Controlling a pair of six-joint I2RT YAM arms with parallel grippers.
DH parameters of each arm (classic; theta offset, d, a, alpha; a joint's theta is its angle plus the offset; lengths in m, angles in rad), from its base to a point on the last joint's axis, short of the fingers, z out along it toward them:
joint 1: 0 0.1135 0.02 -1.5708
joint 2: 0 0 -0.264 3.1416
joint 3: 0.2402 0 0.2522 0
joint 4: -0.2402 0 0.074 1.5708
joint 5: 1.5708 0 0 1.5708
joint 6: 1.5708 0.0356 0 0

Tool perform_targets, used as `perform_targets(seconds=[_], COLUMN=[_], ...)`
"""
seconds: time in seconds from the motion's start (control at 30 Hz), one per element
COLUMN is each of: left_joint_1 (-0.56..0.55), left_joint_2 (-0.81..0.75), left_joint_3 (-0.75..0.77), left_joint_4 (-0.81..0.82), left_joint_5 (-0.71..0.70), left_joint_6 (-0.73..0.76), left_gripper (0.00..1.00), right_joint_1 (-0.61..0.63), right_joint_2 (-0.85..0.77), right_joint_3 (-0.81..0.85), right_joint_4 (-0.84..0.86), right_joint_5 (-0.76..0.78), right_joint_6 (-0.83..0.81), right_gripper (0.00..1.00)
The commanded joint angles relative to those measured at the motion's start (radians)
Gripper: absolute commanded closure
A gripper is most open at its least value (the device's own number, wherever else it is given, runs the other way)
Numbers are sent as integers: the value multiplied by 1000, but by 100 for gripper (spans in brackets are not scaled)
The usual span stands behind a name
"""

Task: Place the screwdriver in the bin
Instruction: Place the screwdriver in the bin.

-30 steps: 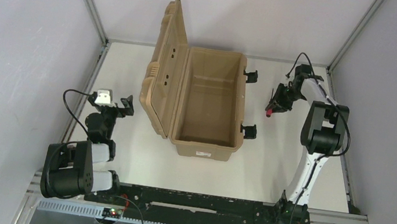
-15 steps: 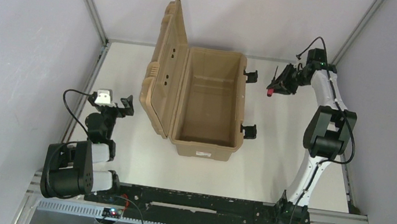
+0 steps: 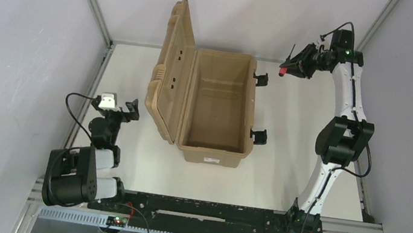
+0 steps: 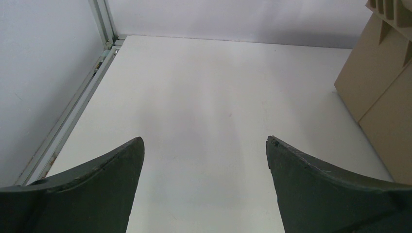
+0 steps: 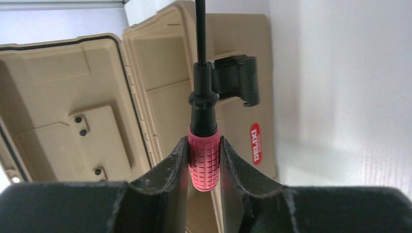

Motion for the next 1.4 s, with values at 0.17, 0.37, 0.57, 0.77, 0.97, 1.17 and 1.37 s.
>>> perform_targets(seconds=[0.17,0.37,0.57,0.77,0.97,1.17,1.37], left_joint_1=[-1,-1,-3,-2,-4,-7,-9], left_joint_2=[-3,-2,-2,-2,-3,-5,-5], left_joint_3=[-17,-17,-17,-16,-17,-17,-18], left_joint_4=[39,39,40,40,37,33,32], left_joint_5=[8,6,6,5,3,0,-1], left_joint_6=[-7,-7,-7,-5,-5,-4,-2], left_gripper=[0,0,0,0,0,0,0], right_joint_1=[79,181,288,389,490,566,625], right_joint_2=[-71,-70,-48,-10,43,91,137], right_joint_3=[145,163,164,189,226,217,186], right_joint_4=[-48,-73,-98,-142,-193,-220,-209], right_joint_5=[-5,88,196,325,441,570,635], right_joint_6=[138,152,149,142,134,115,103], right_gripper=[83,84,84,85,85,86,85])
